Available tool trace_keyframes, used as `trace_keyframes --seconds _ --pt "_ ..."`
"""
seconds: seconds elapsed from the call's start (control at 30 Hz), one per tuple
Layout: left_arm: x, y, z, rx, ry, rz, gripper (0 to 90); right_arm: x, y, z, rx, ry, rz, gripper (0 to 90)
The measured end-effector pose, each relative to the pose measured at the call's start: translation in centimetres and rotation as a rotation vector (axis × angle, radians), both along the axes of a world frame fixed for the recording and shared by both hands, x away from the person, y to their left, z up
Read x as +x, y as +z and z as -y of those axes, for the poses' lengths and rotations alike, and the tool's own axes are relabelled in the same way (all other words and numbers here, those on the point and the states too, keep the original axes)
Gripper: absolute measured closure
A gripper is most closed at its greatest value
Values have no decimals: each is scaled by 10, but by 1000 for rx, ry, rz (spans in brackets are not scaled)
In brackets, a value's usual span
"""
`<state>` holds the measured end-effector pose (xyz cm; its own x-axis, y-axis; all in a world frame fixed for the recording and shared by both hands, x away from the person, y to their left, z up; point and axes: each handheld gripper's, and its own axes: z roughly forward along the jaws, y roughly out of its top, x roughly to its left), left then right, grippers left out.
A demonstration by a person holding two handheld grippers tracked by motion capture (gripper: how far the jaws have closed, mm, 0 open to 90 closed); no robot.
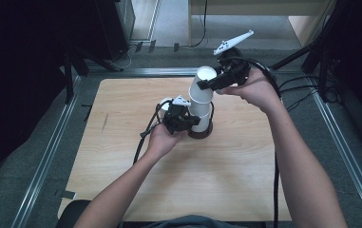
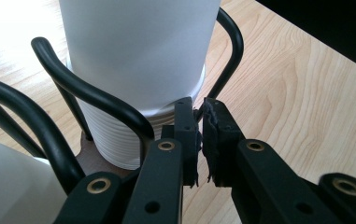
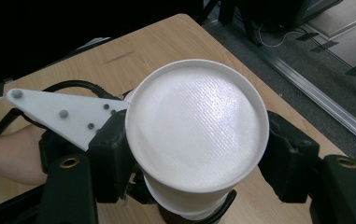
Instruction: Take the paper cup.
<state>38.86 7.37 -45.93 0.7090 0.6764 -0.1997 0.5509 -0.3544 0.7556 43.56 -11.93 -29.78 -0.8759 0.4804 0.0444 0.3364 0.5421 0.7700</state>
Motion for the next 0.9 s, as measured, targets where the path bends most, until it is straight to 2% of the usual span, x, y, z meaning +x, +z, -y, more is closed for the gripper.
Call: trace_keyframes --seconds 0.13,0.27,0.37,0.5,0.53,0.7,0.8,0.83,0.9 --pt "0 0 0 -2 -3 -2 834 -5 6 3 -3 1 -2 339" --pt "-1 -1 0 0 -16 5 802 -13 9 11 -9 27 6 339" --pt "-2 -1 -1 1 -22 -9 776 -20 11 18 -18 32 9 339" --pt "-2 -1 -4 -6 -33 -16 763 -28 10 28 -5 37 2 339" --pt "-3 -1 -4 -5 -38 -17 757 -32 7 32 -5 55 -10 339" --pt "-8 1 -4 -1 -73 -15 727 -40 -2 38 -23 77 -17 339" --pt "-11 2 -5 -18 -99 -26 703 -45 -9 43 -32 81 -22 338" --pt "-13 3 -5 -36 -112 -33 649 -47 -14 46 -44 82 -21 338" --pt "-14 3 -5 -32 -118 -27 631 -48 -17 48 -44 83 -27 338"
